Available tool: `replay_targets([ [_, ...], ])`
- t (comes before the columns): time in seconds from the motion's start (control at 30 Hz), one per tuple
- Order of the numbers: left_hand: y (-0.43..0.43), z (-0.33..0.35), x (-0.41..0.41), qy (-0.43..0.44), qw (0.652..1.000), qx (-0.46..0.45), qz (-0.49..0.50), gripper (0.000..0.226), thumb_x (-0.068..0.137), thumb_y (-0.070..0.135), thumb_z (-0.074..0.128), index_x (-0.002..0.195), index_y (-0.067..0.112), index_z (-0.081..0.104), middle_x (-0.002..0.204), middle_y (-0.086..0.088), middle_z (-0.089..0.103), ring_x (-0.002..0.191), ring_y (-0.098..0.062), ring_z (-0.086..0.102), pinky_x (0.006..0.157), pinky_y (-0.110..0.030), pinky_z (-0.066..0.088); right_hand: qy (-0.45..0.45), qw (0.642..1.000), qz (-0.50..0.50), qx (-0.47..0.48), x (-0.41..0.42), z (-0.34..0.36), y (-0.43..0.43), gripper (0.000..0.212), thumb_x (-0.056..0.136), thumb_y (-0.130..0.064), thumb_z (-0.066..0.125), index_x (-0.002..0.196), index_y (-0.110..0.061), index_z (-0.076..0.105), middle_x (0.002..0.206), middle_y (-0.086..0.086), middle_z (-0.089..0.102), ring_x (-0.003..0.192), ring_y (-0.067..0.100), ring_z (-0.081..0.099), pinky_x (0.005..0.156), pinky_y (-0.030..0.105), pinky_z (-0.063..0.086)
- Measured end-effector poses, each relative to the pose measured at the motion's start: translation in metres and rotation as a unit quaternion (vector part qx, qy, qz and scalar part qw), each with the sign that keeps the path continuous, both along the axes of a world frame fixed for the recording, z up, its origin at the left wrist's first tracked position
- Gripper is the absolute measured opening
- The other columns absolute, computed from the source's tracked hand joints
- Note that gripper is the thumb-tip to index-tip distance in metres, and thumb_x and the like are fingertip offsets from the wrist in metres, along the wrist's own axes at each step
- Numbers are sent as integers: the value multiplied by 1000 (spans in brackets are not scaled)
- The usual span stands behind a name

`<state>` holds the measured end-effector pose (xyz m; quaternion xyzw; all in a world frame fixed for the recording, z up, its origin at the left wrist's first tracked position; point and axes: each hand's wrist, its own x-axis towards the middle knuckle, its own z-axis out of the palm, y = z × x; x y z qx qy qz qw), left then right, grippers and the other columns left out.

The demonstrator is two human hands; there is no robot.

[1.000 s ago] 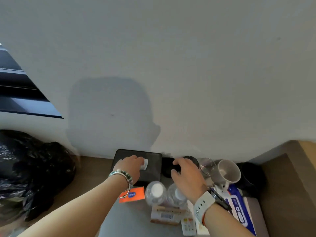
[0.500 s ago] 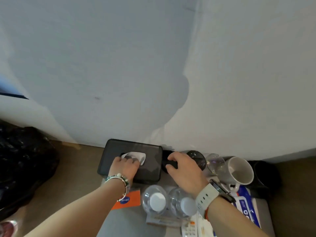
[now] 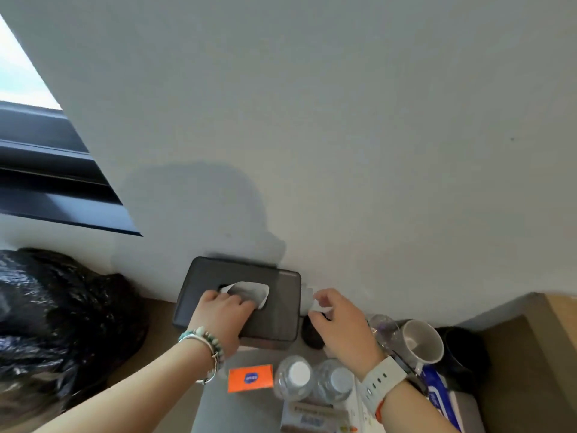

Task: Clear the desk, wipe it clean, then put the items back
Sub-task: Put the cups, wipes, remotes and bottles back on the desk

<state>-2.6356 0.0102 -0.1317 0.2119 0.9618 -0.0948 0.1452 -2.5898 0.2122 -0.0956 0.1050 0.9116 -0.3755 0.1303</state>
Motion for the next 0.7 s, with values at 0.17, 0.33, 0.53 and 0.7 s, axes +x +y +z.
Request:
replay_targets([
  [0.17, 4, 100, 19, 64, 994, 80, -36, 46, 81, 28, 54, 126, 32, 43, 124, 10, 54, 120, -17, 47, 94, -31, 27, 0, 981, -104, -164, 31, 54, -12, 51, 92, -39, 56, 137, -26, 36, 132, -3, 44, 113, 15, 51, 90, 25, 41],
  [0.33, 16, 188, 49, 92, 979, 152, -105, 48, 79, 31, 58, 125, 35, 42, 123, 15, 52, 116, -13, 48, 94, -31, 25, -1, 909, -196, -368, 65, 106, -11, 65, 82, -56, 58, 137, -38, 28, 121, -4, 58, 113, 22, 57, 98, 41, 44],
  [0.53, 50, 241, 104, 112, 954, 201, -194, 58, 81, 38, 59, 134, 41, 34, 132, 23, 44, 127, -7, 35, 111, -38, 13, 108, 849, -305, -418, 139, 159, 12, 39, 87, -40, 61, 121, -31, 44, 111, 8, 59, 99, 27, 61, 70, 40, 59],
  [0.7, 97, 235, 160, 132, 907, 319, -241, 73, 68, 73, 44, 134, 42, 39, 141, 16, 37, 136, -16, 27, 112, -53, 12, 153, 776, -441, -425, 235, 170, 48, 32, 85, -43, 62, 109, -29, 49, 109, 10, 59, 95, 30, 62, 69, 42, 57],
])
